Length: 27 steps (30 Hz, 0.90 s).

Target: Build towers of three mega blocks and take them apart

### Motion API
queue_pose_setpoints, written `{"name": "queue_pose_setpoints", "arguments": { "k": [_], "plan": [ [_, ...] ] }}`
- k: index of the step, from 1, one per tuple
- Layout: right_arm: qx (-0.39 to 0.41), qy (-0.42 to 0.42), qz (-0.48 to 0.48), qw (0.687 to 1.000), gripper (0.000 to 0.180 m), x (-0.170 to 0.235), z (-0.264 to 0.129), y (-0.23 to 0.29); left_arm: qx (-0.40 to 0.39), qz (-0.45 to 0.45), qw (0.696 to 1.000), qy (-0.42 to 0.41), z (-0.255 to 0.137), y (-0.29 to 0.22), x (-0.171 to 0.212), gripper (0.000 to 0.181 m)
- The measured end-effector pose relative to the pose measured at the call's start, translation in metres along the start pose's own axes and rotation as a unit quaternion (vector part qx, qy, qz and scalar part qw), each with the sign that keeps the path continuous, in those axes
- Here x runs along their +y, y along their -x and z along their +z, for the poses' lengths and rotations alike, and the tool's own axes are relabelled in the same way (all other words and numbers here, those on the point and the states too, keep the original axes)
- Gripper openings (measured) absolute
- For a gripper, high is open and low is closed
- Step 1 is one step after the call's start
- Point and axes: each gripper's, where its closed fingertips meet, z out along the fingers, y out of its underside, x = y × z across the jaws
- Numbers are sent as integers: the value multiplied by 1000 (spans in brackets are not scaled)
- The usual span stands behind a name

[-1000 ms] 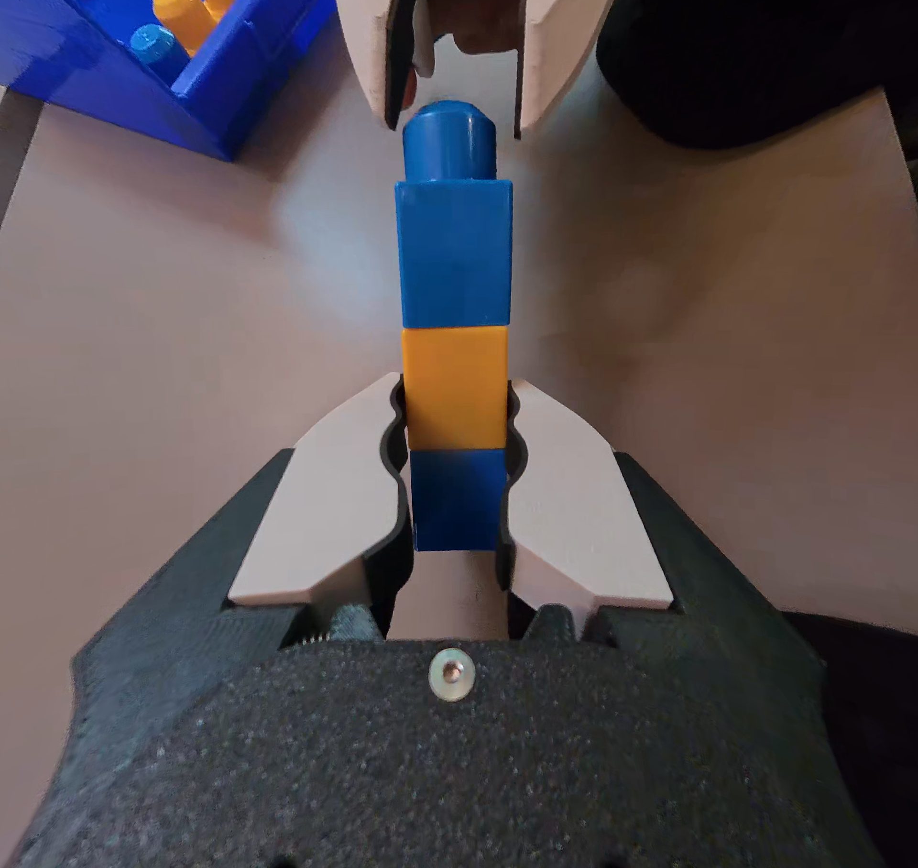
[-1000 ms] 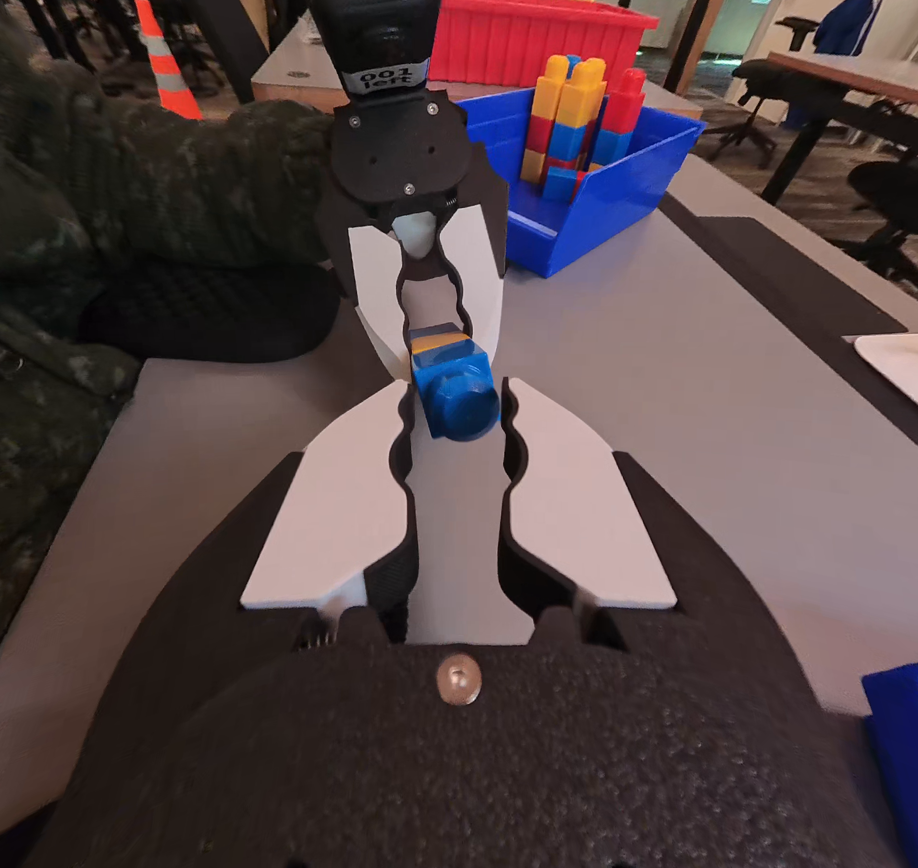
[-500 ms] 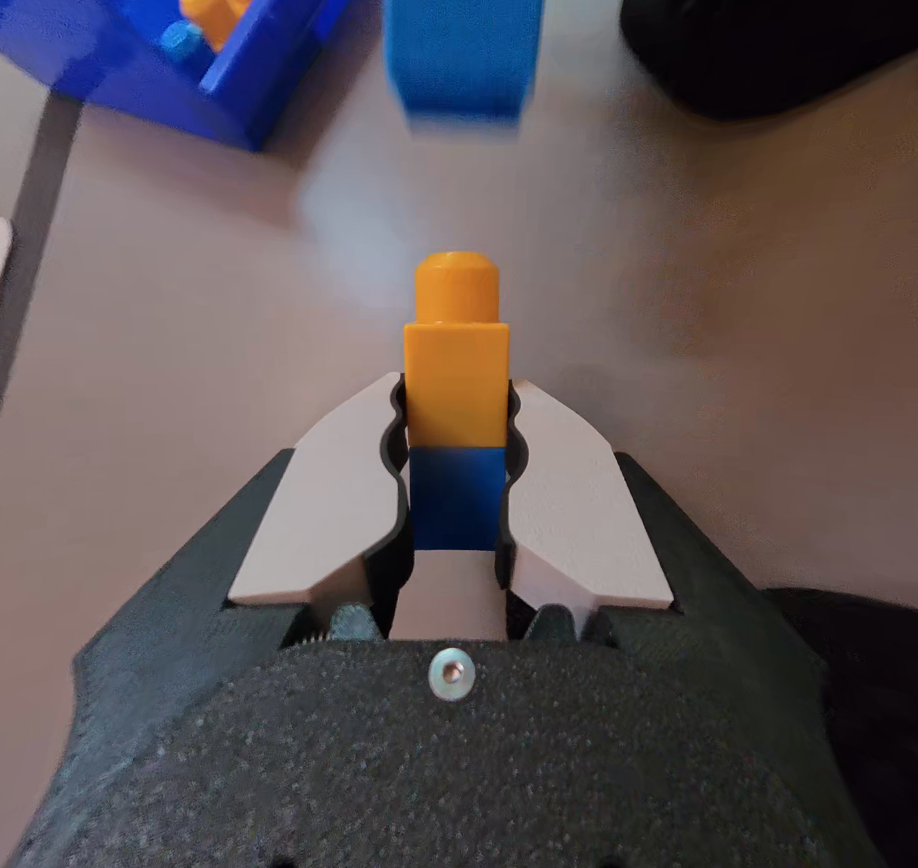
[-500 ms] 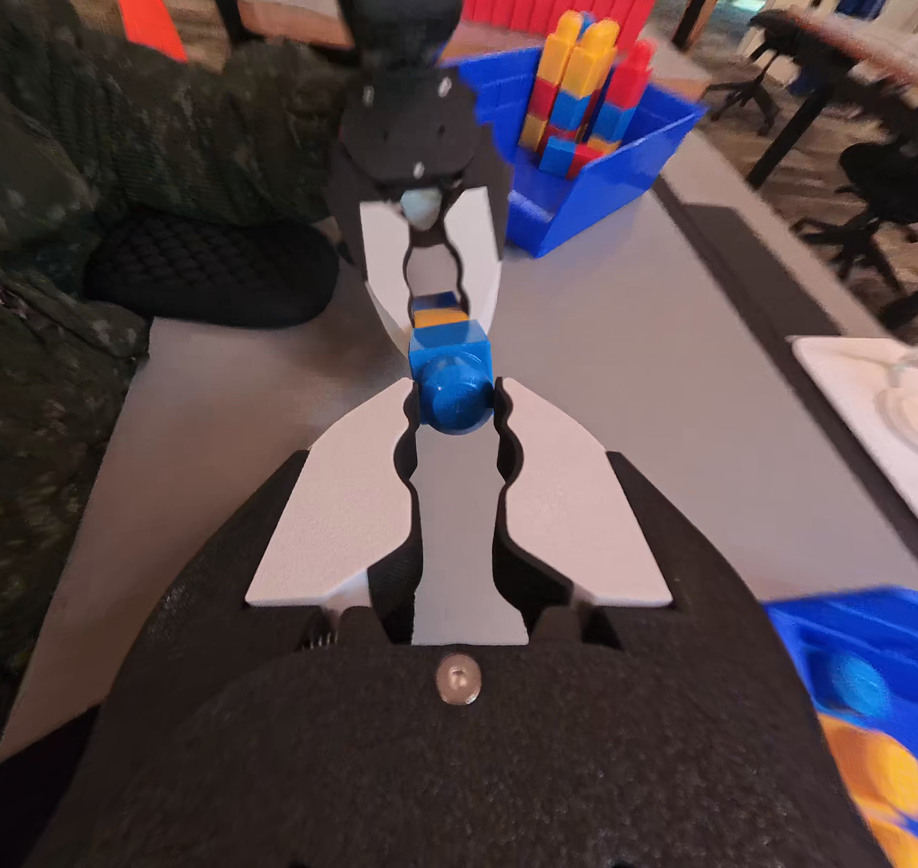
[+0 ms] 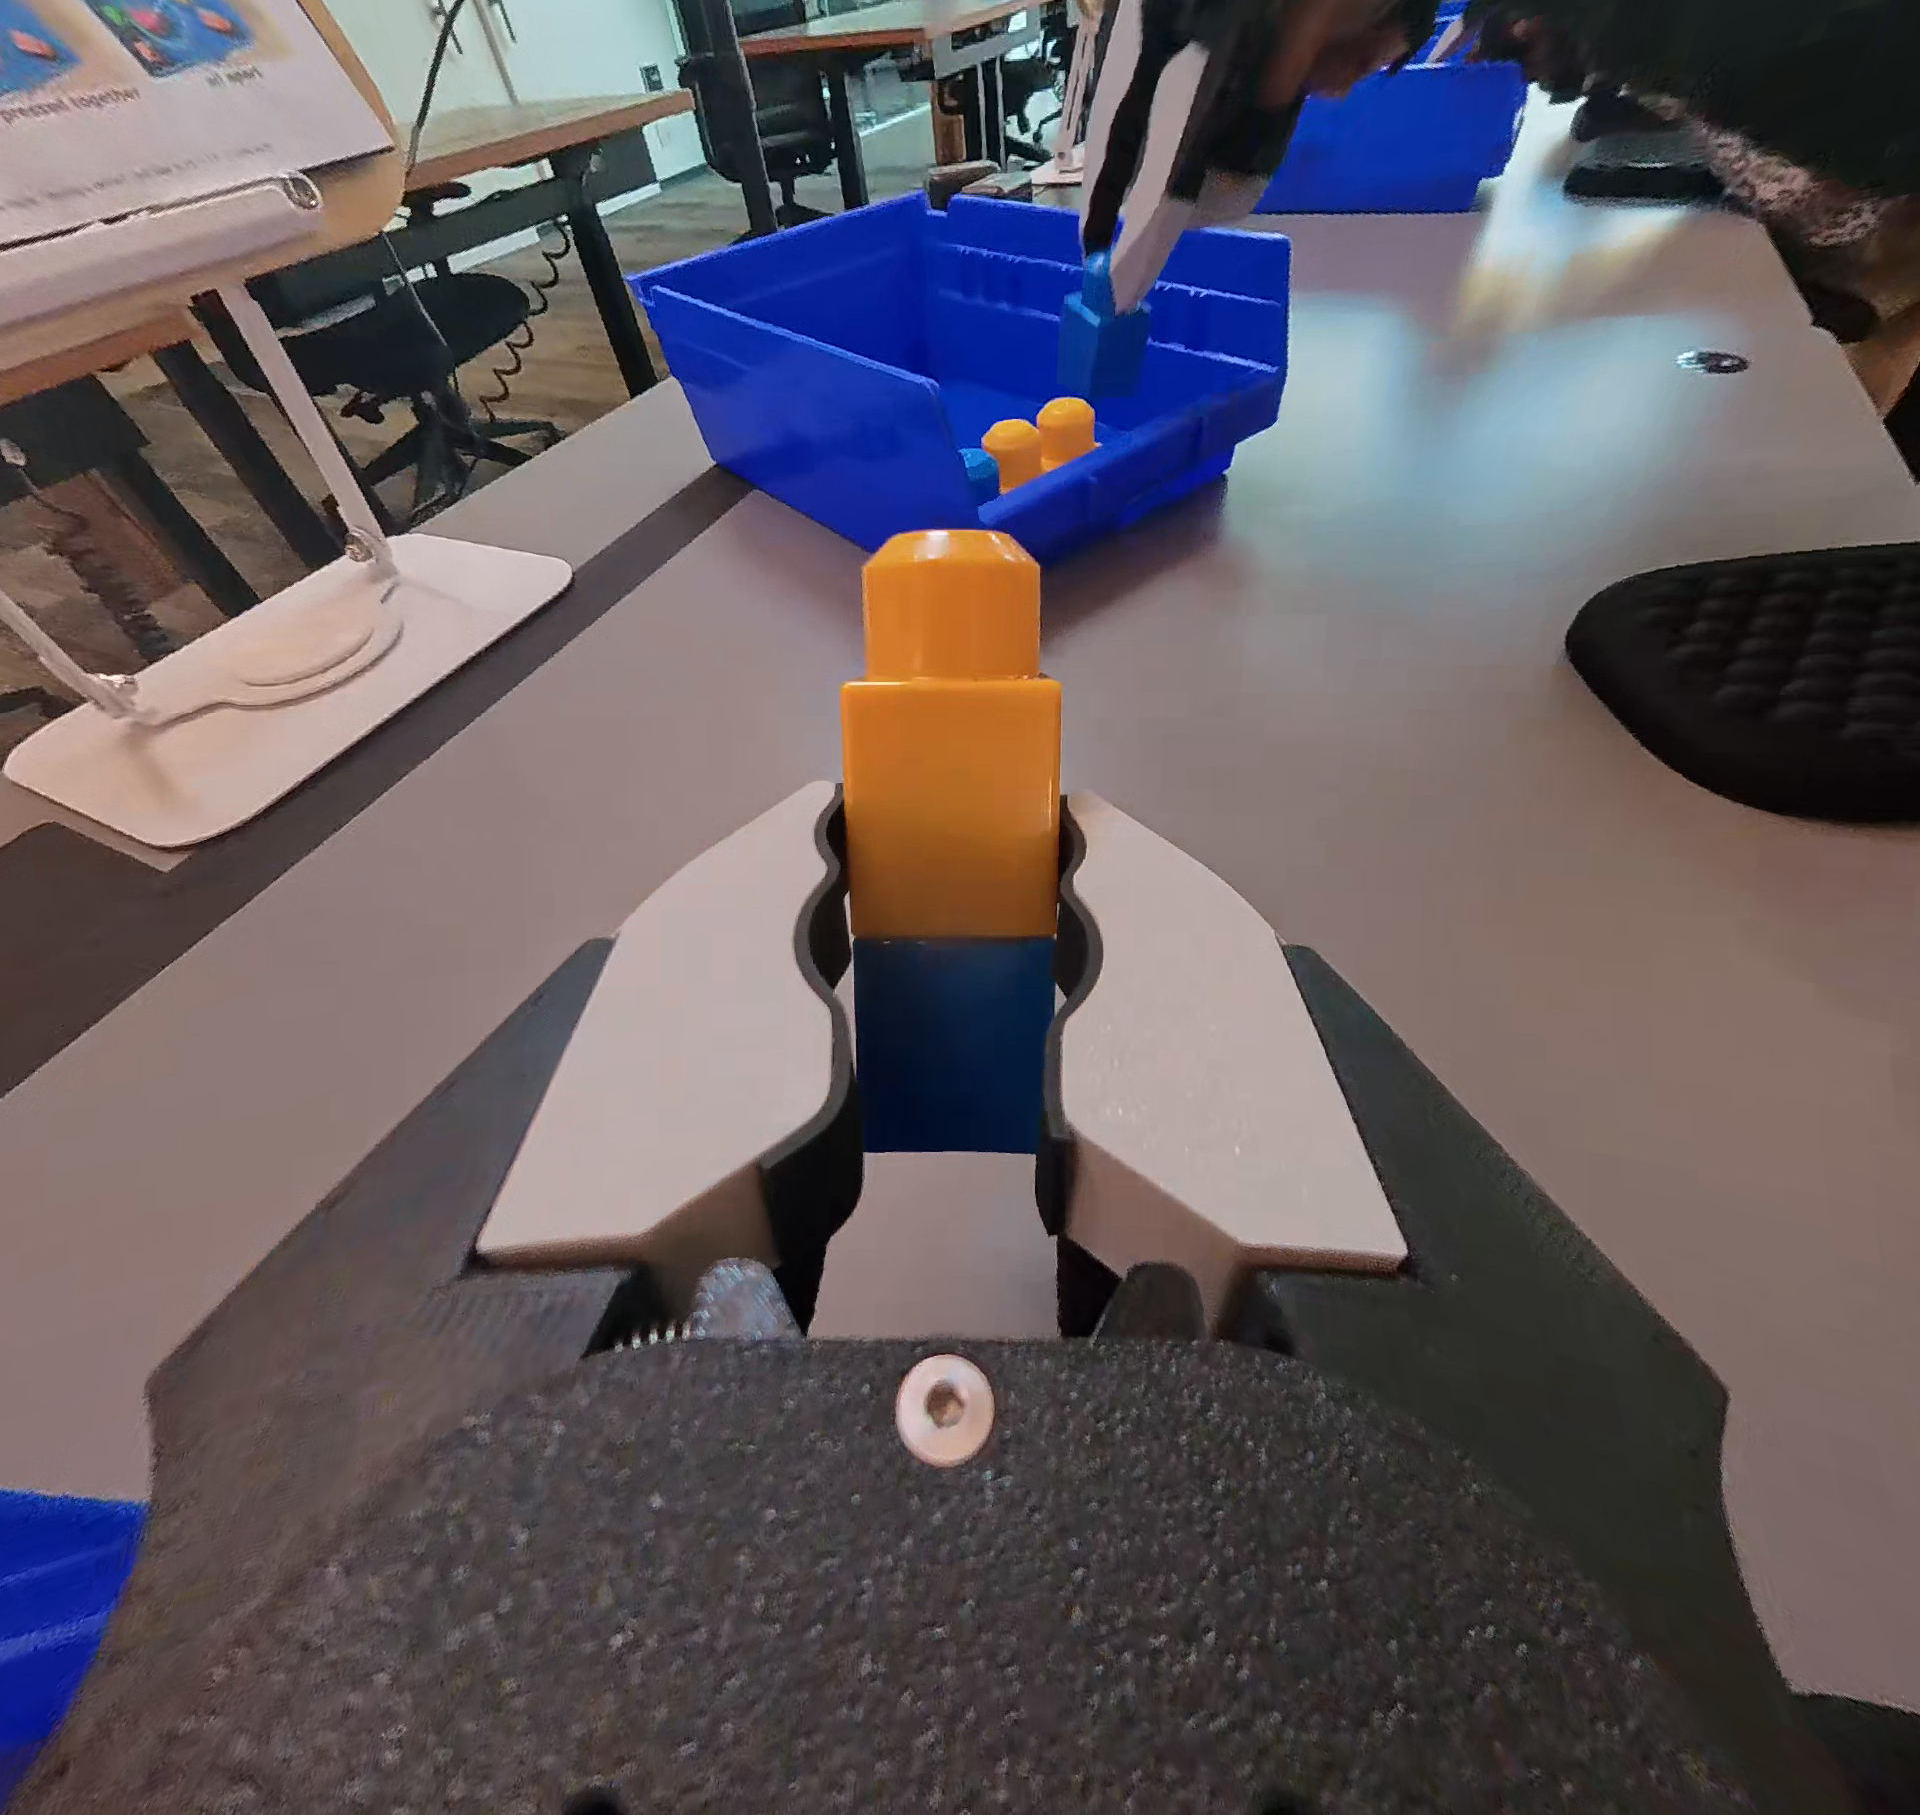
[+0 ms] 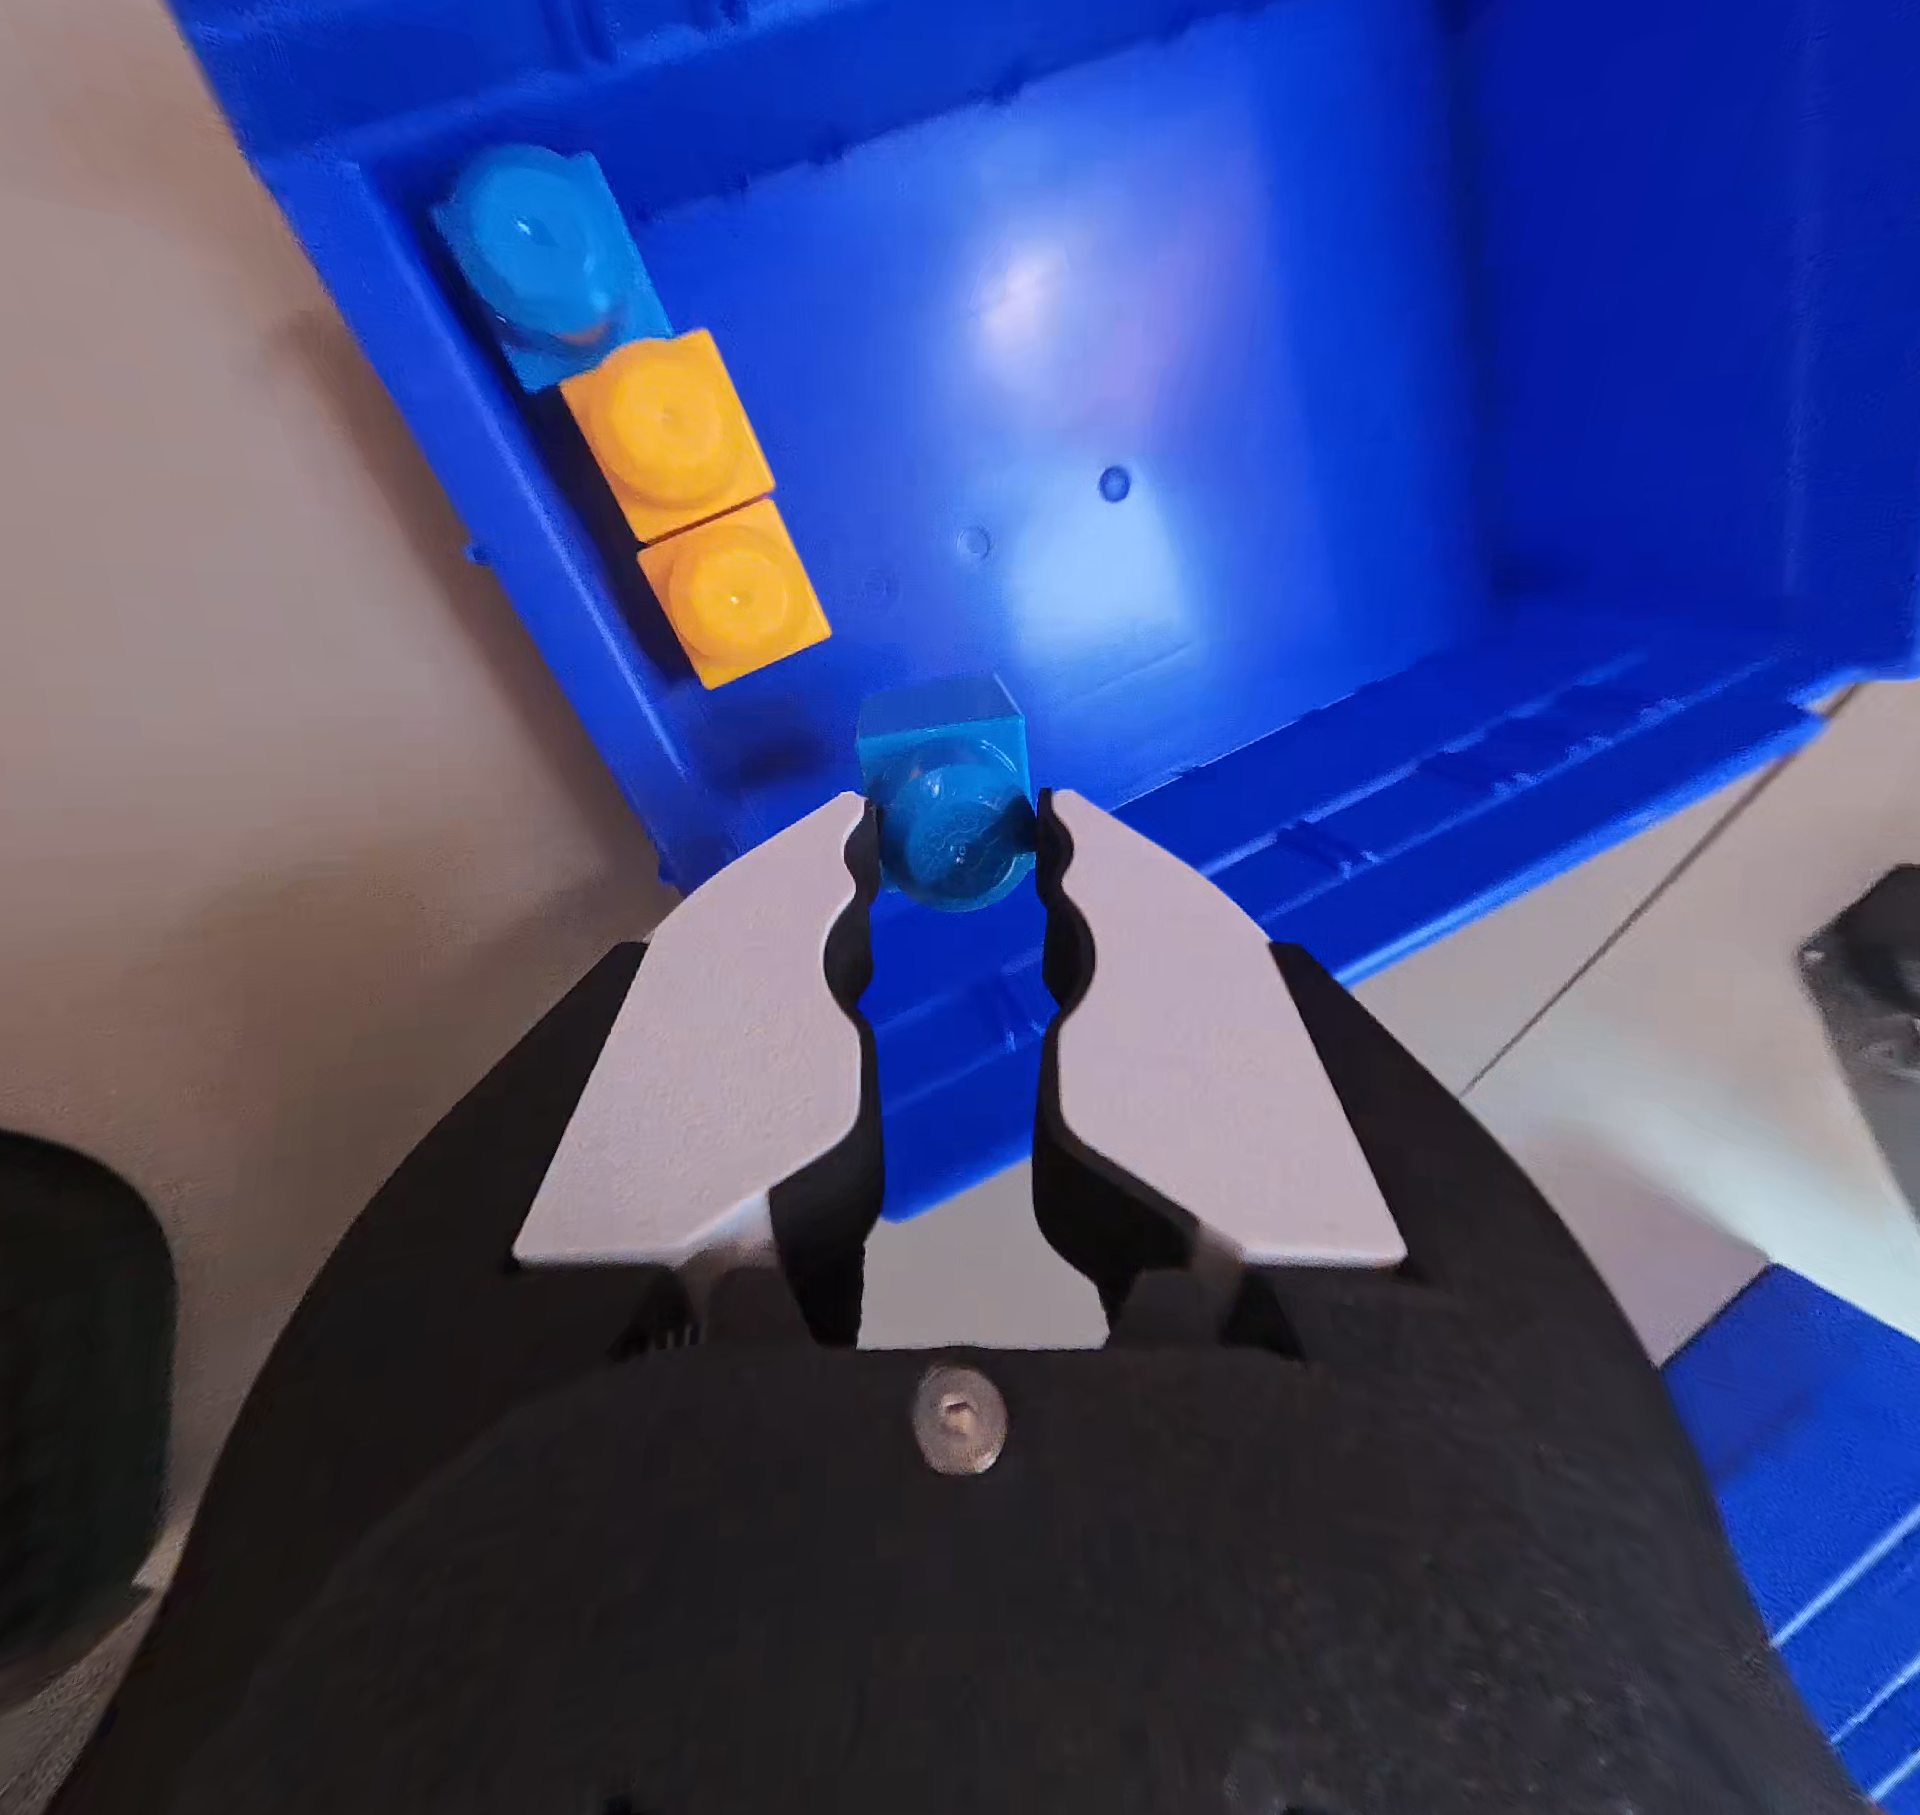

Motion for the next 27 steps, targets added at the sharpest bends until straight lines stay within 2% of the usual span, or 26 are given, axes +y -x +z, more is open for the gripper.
{"name": "queue_pose_setpoints", "arguments": {
  "k": [3, 7, 12, 17, 19, 21, 24, 27],
  "plan": [
    [-53, 25, 22, 998, 29, 3, 21, 13, 5, 1, 1000, -10, -2, -2, -3, 36],
    [-71, 40, 12, 997, 29, 8, 37, 24, 13, 0, 1000, -13, 0, -5, -3, 36],
    [-105, 15, -46, 993, 29, 3, 42, 39, 23, 3, 1000, -6, 4, -11, 2, 36],
    [-92, 1, -68, 993, 35, -1, 39, 35, 36, 4, 999, 2, 8, -18, 6, 36],
    [-73, -30, -68, 995, 42, -11, 26, 33, 42, 3, 999, 1, 10, -21, 6, 36],
    [-69, -96, -82, 990, 45, -34, 3, 46, 55, 1, 999, -3, 11, -25, 5, 36],
    [-106, -216, -156, 958, 46, -74, -40, 107, 77, 2, 997, -6, 13, -35, 4, 36],
    [-147, -278, -241, 918, 47, -96, -67, 183, 94, 17, 995, 0, 16, -47, 6, 36]
  ]
}}
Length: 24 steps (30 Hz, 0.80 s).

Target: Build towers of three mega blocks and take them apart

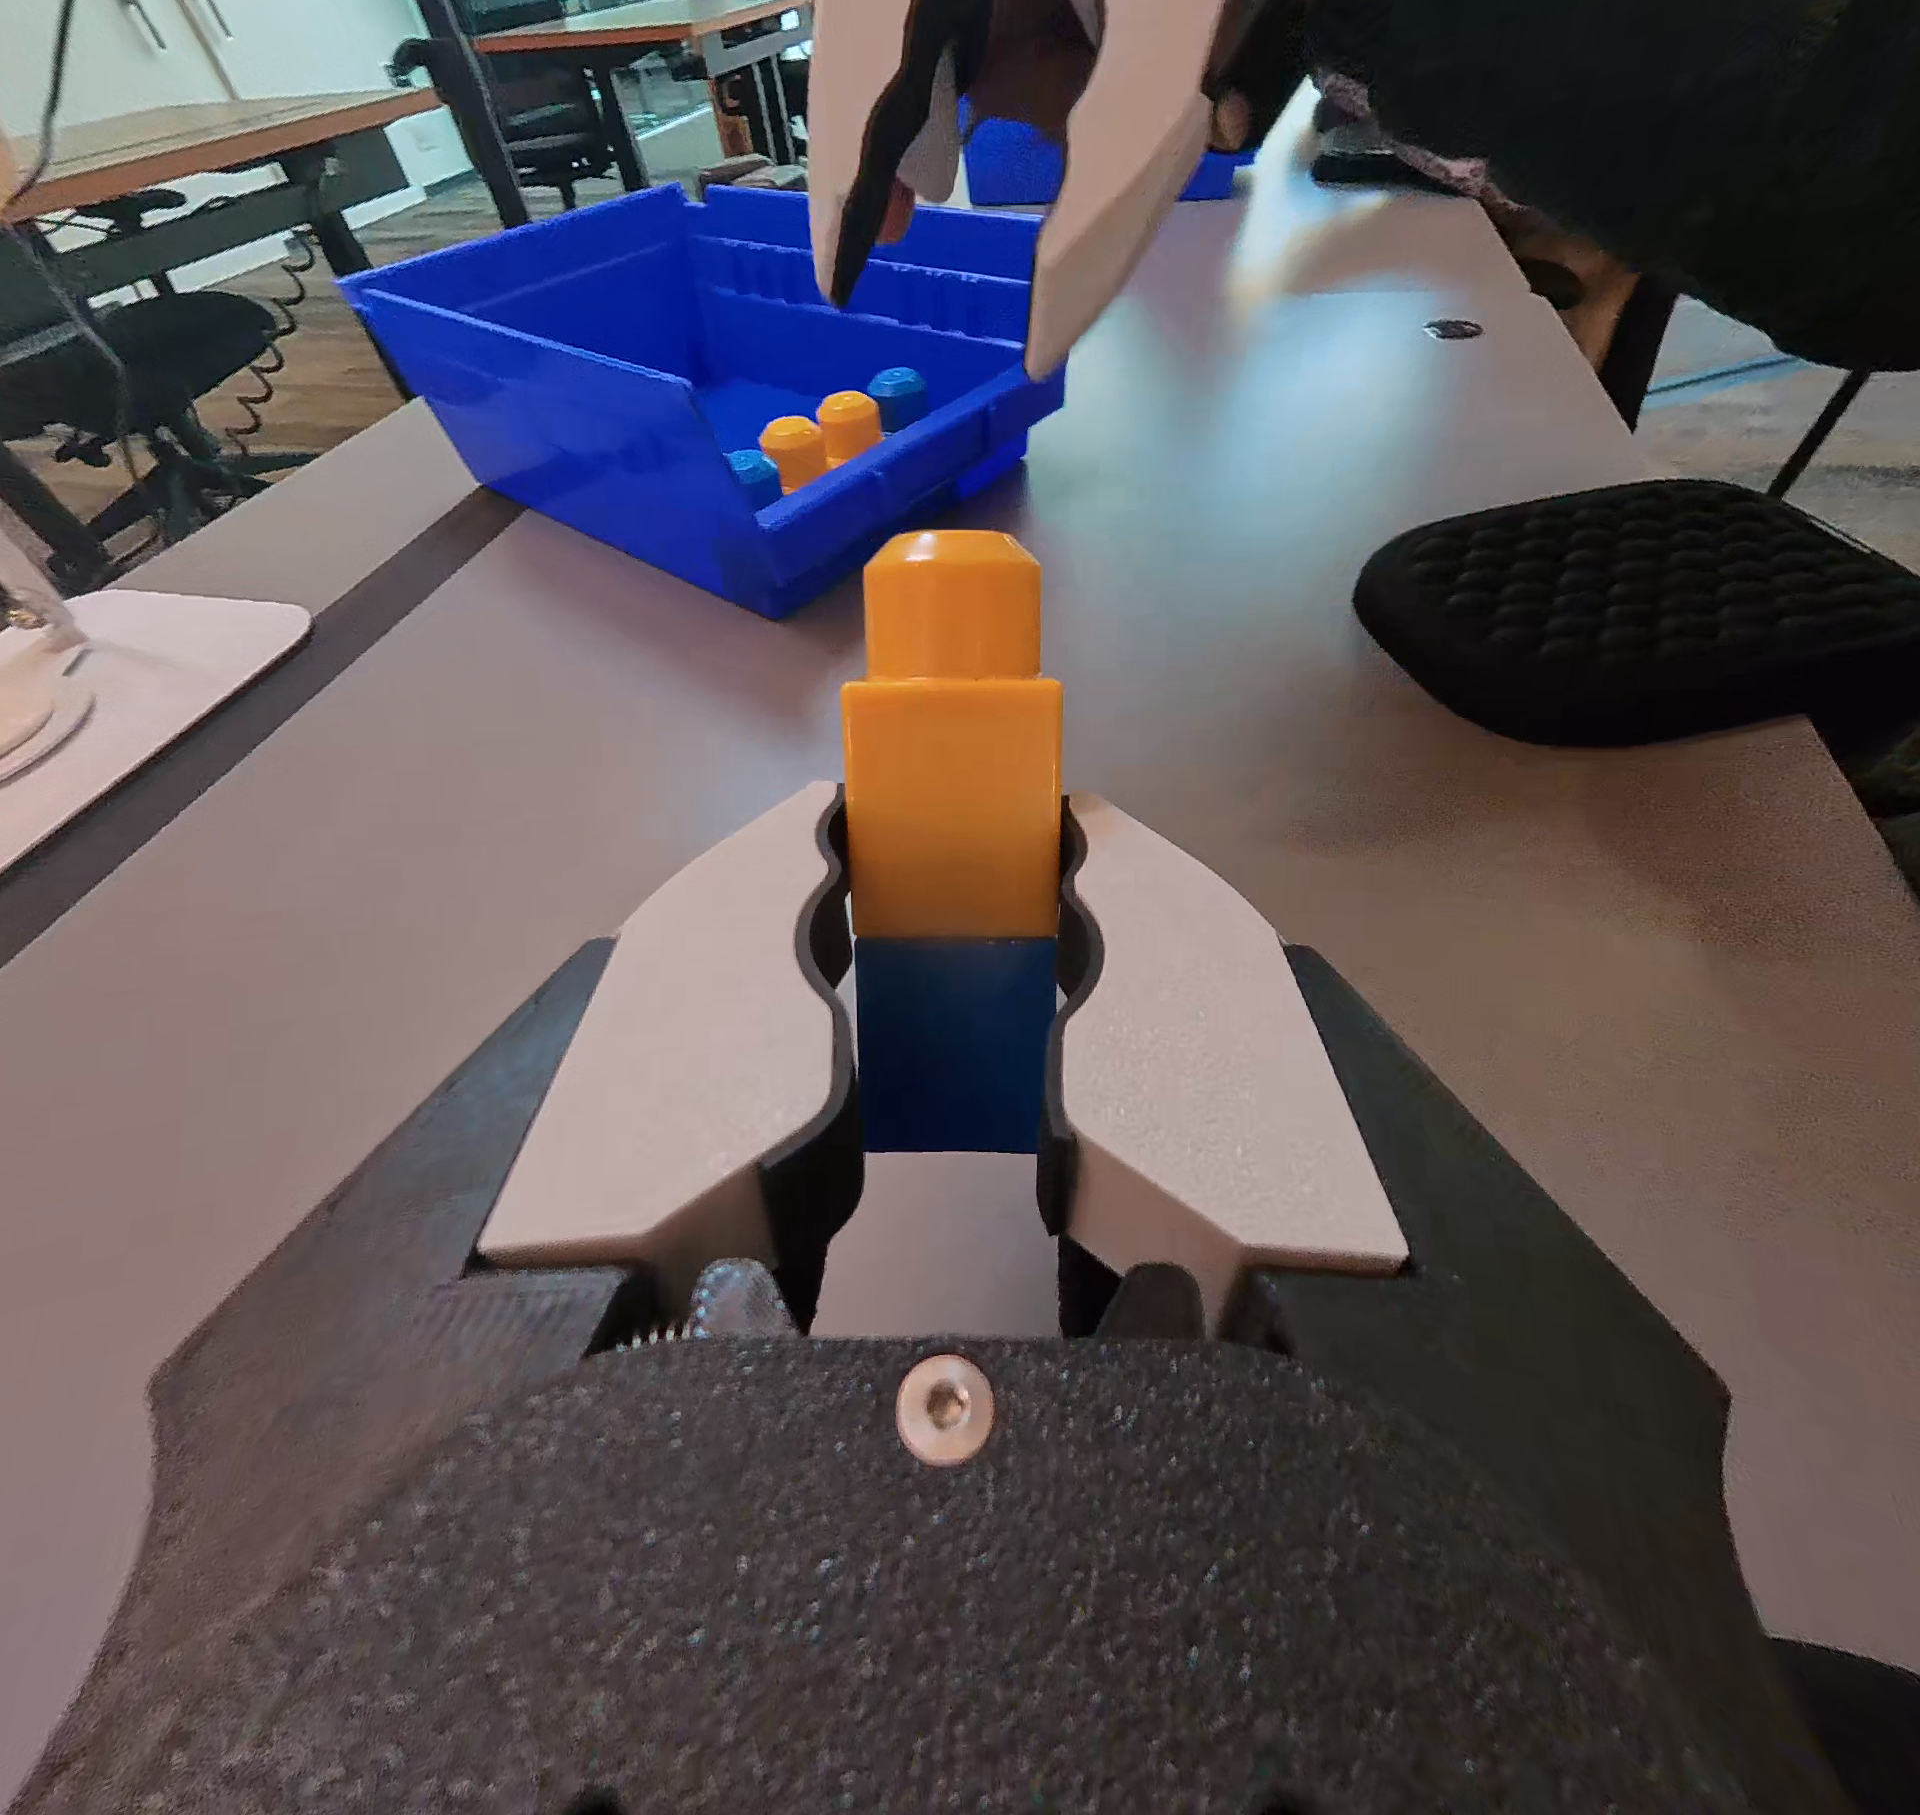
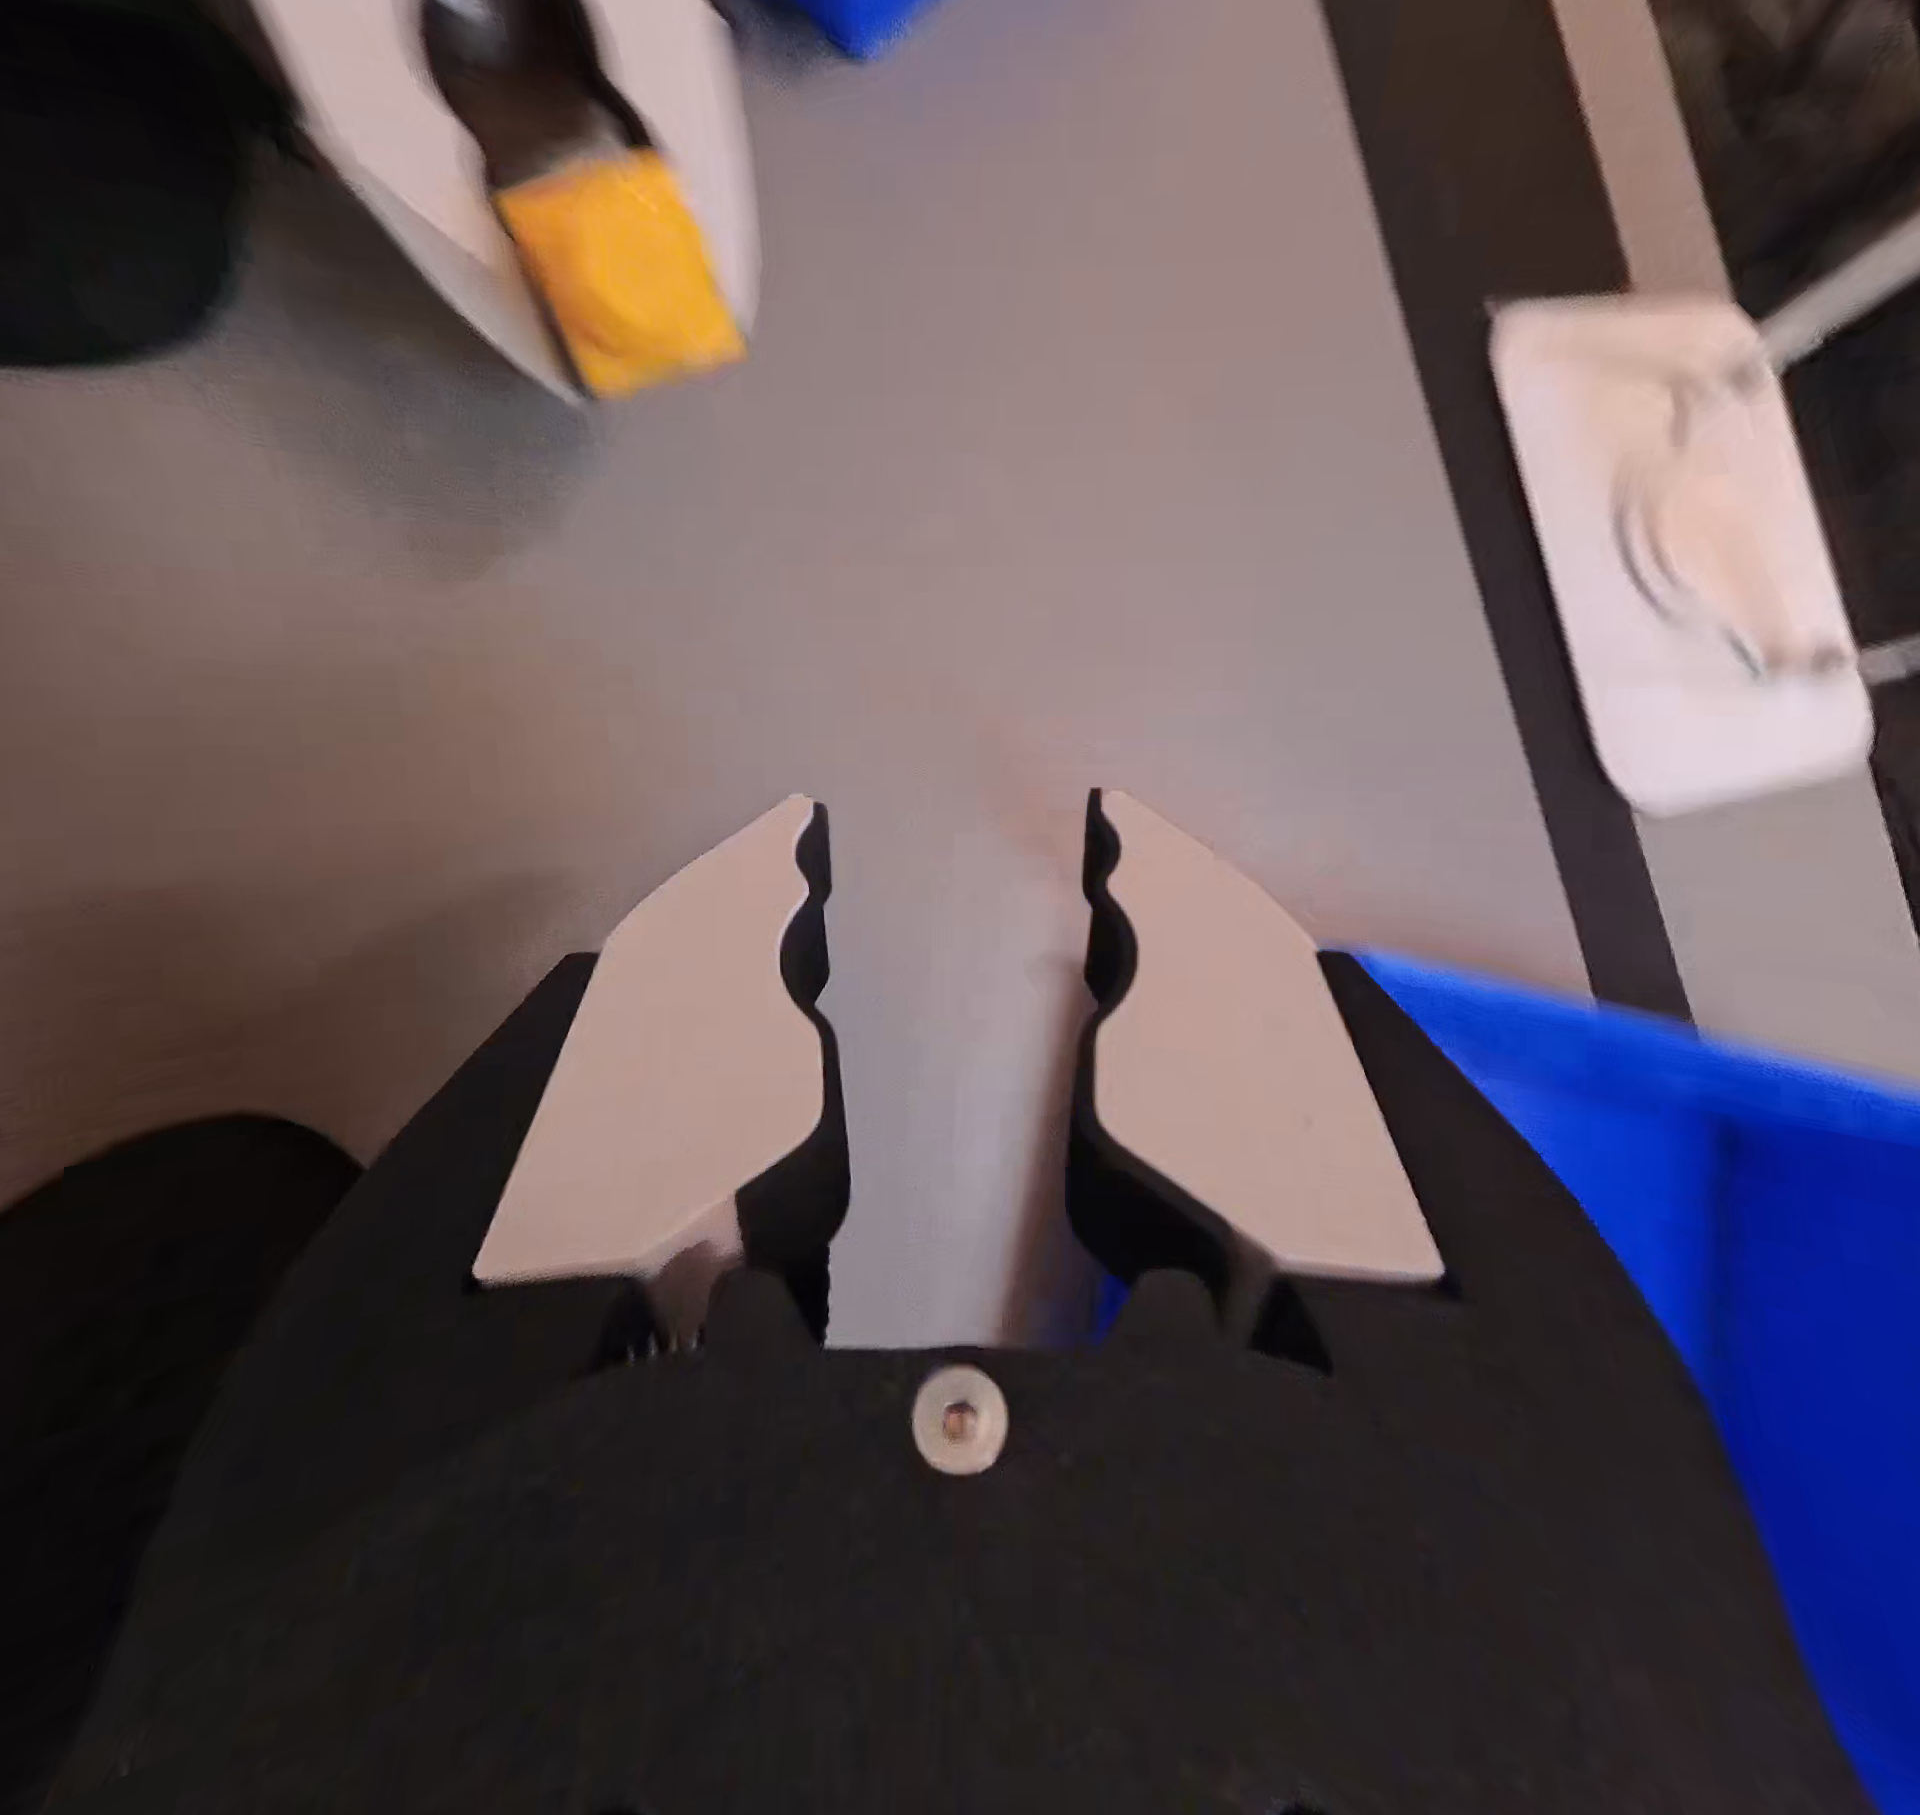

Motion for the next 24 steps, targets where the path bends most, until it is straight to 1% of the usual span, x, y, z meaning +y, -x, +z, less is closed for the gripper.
{"name": "queue_pose_setpoints", "arguments": {
  "k": [3, 6, 8, 9, 11, 13, 15, 16, 18, 22, 23, 24],
  "plan": [
    [-37, -16, -56, 998, 50, -29, 27, 44, 21, 15, 1000, 4, 5, -13, 0, 36],
    [-73, -33, -77, 994, 50, -47, 48, 73, 31, 34, 999, 19, 9, -22, 3, 36],
    [-87, -42, -82, 992, 44, -54, 56, 83, 39, 41, 998, 26, 10, -27, 5, 36],
    [-92, -45, -85, 991, 35, -55, 58, 86, 40, 41, 998, 29, 11, -27, 6, 36],
    [-97, -50, -94, 989, 33, -56, 59, 88, 47, 41, 998, 28, 11, -28, 8, 36],
    [-109, -52, -86, 989, 32, -55, 57, 89, 52, 48, 997, 18, 10, -29, 6, 36],
    [-105, -52, -80, 990, 31, -53, 53, 84, 47, 55, 997, 25, 10, -27, 10, 50],
    [-103, -55, -75, 990, 31, -52, 50, 81, 43, 51, 997, 30, 10, -24, 12, 53],
    [-109, -67, -62, 990, 31, -52, 43, 79, 31, 55, 997, 39, 10, -20, 15, 36],
    [-114, -64, -69, 989, 30, -49, 25, 77, 34, 55, 997, 31, 7, -22, 2, 36],
    [-101, -74, -72, 990, 30, -53, 14, 69, 19, 63, 995, 78, 6, -14, 16, 36],
    [-78, -98, -67, 990, 30, -61, -4, 54, 5, 68, 993, 101, 4, -7, 29, 36]
  ]
}}
